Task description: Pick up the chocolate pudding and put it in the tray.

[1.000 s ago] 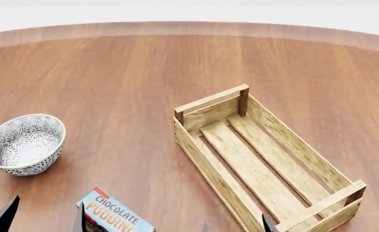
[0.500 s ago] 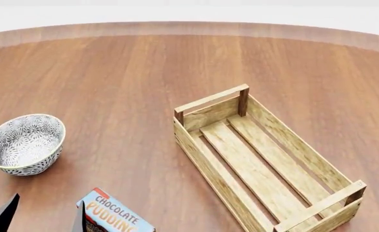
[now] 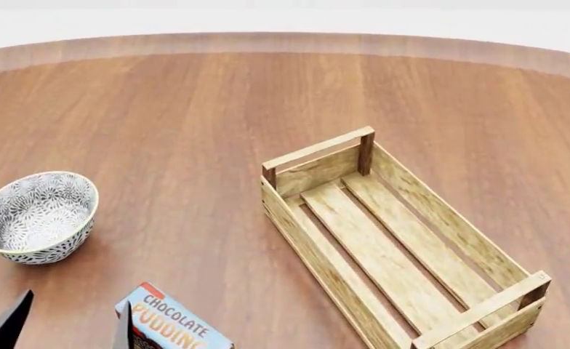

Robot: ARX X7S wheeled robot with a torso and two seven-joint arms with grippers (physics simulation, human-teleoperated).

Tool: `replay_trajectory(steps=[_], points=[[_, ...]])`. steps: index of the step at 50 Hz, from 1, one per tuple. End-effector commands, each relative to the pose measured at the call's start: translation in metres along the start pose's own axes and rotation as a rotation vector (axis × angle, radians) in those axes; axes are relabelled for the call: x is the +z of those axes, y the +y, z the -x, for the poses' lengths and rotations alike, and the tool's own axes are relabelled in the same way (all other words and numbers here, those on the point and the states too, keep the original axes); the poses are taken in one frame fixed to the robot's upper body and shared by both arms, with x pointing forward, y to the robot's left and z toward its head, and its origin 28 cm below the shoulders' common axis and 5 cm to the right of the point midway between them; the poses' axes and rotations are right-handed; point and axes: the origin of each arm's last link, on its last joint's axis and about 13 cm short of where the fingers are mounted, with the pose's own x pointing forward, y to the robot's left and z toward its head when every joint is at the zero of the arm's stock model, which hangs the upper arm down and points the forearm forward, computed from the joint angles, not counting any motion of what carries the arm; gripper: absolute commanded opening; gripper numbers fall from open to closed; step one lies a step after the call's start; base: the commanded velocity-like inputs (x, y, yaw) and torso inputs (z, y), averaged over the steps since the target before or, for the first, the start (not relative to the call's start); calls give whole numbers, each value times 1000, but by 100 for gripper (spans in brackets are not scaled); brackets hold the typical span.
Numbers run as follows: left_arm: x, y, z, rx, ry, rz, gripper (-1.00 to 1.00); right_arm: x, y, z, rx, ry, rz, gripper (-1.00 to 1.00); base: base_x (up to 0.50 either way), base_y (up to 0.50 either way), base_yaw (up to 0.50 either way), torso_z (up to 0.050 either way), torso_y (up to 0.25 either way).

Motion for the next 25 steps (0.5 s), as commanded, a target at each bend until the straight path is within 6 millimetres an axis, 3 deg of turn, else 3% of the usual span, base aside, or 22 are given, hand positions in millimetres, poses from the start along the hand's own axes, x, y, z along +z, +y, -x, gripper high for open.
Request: replay_trajectory(steps=[1, 25], points=[[-1, -1, 0, -2, -1, 2, 100, -5, -3, -15, 38, 44, 8, 100, 0, 0, 0, 0, 0], [4, -5, 0, -14, -11, 3, 100, -13, -14, -33, 89, 112, 56, 100, 0, 0, 0, 0, 0]])
